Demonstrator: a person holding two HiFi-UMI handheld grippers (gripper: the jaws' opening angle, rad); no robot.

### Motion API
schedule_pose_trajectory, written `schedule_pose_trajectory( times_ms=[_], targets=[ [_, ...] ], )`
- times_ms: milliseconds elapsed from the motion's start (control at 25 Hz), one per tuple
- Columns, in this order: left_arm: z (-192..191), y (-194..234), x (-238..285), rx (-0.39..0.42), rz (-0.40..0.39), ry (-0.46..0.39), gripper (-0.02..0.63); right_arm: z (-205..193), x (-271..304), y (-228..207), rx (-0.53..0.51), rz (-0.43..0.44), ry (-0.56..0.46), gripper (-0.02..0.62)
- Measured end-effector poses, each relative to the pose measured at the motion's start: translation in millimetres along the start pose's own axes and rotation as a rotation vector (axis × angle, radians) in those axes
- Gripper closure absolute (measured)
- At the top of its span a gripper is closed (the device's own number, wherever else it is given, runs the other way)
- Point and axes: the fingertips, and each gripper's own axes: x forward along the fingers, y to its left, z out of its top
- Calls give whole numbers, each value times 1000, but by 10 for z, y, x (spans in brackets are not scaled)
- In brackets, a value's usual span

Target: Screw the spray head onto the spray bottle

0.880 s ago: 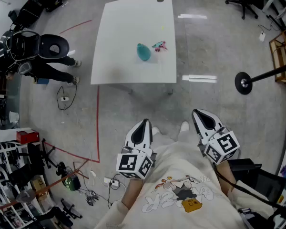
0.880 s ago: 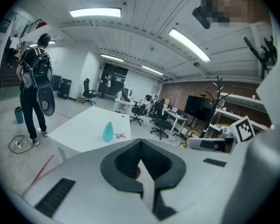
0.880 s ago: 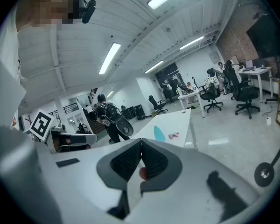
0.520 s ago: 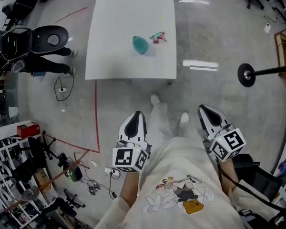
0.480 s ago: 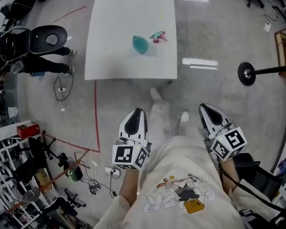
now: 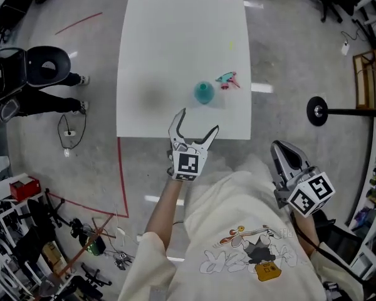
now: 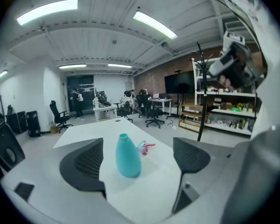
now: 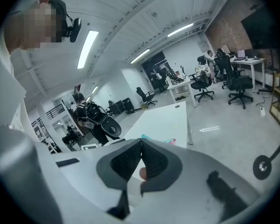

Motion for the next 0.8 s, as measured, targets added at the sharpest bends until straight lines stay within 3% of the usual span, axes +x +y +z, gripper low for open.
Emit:
schedule_pose_trajectory(
  times_ms=[200, 400, 800],
  targets=[
    [-297, 426, 773, 96, -46, 22, 156, 294, 424, 26, -18, -72, -1, 589],
    [-492, 584, 1173, 61, -94, 30, 156, 421, 674, -100, 18, -117, -5, 589],
    [-712, 403, 1611, 47, -171, 68, 156, 596, 795, -447, 47, -159, 0, 589]
  ],
)
